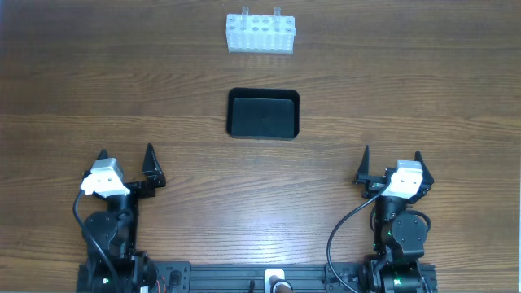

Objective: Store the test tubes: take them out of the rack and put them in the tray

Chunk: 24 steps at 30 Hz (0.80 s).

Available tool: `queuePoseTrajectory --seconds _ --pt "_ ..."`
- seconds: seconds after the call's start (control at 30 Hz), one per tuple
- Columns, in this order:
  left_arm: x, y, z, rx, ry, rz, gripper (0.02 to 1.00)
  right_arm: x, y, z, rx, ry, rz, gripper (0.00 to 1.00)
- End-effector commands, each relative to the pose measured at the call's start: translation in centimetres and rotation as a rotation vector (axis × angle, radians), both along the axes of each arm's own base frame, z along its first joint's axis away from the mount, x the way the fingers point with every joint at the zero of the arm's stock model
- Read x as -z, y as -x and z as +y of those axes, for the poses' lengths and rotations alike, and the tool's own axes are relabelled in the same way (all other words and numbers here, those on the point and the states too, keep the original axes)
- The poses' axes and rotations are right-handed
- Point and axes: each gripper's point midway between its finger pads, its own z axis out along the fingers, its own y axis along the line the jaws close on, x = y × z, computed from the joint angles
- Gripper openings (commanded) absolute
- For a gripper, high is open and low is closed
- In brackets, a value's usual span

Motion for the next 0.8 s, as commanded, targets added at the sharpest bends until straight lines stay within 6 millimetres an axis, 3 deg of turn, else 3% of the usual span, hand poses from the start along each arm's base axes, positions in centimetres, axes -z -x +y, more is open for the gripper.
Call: queuePoseTrajectory --seconds 0.03,0.23,0.47,0.57,0.8 --pt "-2.1 0.2 -0.2 0.012 -0.016 -0.031 0.998 0.1 0.0 -0.1 0.003 -0.003 0.000 0.993" --pt "-4.8 -0.2 -0.2 0.013 -0.015 -0.017 0.996 0.1 0.0 -0.1 0.003 -0.003 0.000 0.993" --pt "-9.9 -1.5 -0.9 0.045 -0.014 -0.017 0.996 0.1 0.0 -0.1 0.003 -0.003 0.000 0.991" --pt "-11.8 -2.5 -1.8 0.081 -0.013 0.003 0.998 0.1 0.0 -0.1 0.003 -0.003 0.000 0.993" --pt "-13.9 -4.9 -5.0 0.190 -0.014 0.104 0.998 0.1 0.0 -0.1 0.003 -0.003 0.000 0.991"
